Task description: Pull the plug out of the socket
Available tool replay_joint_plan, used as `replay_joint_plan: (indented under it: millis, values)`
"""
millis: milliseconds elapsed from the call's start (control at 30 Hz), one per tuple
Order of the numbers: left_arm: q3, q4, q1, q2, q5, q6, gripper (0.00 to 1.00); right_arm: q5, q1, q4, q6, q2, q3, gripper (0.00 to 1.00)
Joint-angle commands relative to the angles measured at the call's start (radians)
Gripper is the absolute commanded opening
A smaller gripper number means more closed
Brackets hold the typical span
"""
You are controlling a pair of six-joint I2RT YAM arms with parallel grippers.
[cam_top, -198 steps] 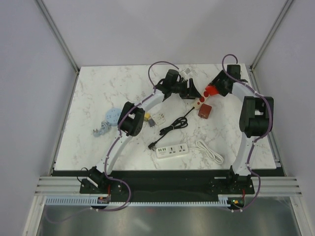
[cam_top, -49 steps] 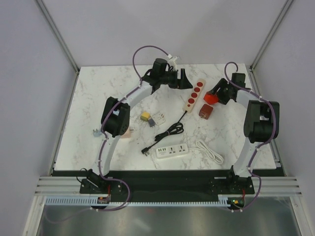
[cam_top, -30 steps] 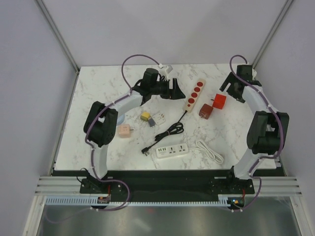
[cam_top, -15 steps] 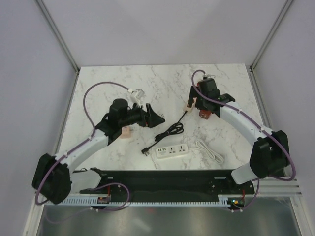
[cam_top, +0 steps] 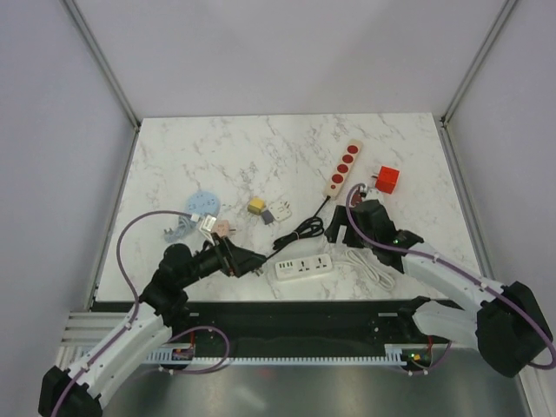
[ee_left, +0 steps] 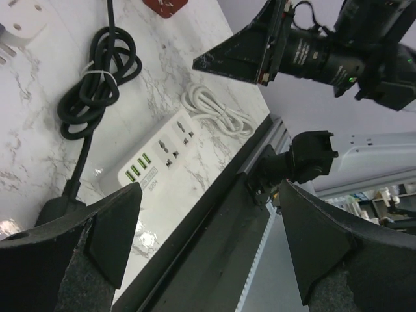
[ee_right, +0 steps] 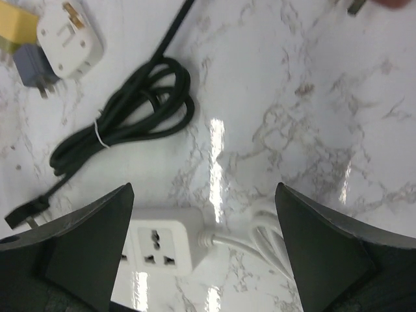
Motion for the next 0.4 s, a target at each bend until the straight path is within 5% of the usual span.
replay_joint_plan:
  millis: [0, 367]
  values:
    - [-0.103, 0.089, -0.003, -0.133, 0.030, -0.138, 0.94, -0.094, 0.000, 0.127, 0.025, -0.105, -0.122, 0.98]
    - [-0.268, 0.023, -0.003, -0.518, 0.082, -0.260, 0.94, -0.290, 0.001, 0.208, 0.075, -0.492, -0.411, 0.98]
